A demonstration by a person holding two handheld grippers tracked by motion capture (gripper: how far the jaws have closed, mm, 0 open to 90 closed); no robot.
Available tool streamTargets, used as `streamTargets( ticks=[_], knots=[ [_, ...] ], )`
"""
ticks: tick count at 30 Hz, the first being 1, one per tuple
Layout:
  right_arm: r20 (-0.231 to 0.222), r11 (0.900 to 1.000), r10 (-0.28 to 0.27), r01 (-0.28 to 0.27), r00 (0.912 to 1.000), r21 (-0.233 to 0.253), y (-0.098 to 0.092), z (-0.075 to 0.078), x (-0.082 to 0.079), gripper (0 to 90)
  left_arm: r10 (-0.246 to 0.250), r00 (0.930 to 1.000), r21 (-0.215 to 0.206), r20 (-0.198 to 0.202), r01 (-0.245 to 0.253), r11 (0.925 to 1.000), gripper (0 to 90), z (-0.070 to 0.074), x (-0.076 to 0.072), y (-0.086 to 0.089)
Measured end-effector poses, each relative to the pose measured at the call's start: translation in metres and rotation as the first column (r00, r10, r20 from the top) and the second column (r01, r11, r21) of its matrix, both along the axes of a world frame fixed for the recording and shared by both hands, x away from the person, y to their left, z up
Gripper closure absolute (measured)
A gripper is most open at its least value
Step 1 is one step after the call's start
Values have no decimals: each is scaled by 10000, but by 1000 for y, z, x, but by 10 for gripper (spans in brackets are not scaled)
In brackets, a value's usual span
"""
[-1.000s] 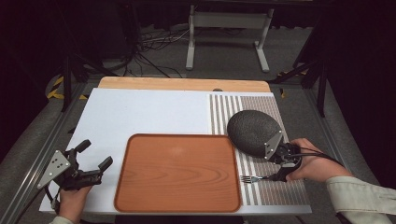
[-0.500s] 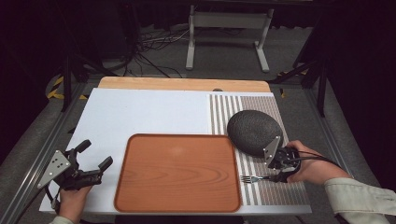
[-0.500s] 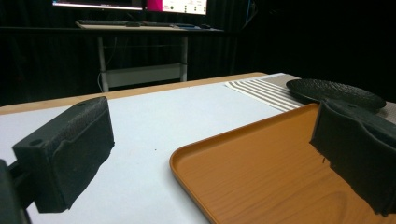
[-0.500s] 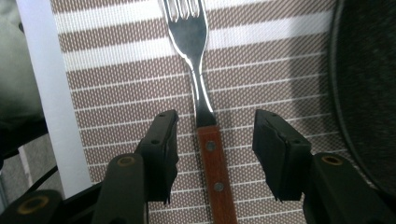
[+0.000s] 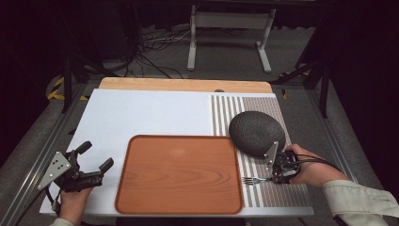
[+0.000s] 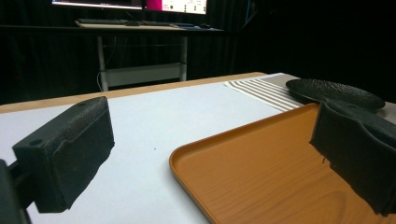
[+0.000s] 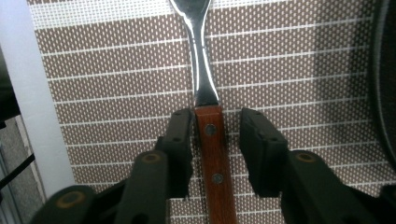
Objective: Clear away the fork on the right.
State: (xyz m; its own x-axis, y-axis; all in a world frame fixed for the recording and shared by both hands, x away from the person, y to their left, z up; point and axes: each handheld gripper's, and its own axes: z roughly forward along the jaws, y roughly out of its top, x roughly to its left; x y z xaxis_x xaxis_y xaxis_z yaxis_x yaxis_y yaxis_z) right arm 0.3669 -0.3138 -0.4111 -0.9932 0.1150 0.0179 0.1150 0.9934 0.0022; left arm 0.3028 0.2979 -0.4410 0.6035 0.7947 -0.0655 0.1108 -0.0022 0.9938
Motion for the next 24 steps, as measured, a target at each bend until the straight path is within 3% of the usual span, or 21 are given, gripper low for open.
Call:
streamTargets(
  ticks=[3,9,15,24],
  knots=[
    [-47,9999,109,-109,9999,-52,1,-1,0,753,-1,10000,-1,1,1,10000,2,0,0,0],
    [75,9978,575,-572,9983,-321,5,-1,0,772,-18,10000,13,-3,18,10000,2,0,0,1],
    [112,9975,648,-645,9978,-287,5,0,-1,782,0,10000,-51,14,0,10000,2,0,0,1],
    [470,9988,493,-493,9977,-29,4,17,-3,782,17,10000,-55,11,-17,10000,2,0,0,1]
  ],
)
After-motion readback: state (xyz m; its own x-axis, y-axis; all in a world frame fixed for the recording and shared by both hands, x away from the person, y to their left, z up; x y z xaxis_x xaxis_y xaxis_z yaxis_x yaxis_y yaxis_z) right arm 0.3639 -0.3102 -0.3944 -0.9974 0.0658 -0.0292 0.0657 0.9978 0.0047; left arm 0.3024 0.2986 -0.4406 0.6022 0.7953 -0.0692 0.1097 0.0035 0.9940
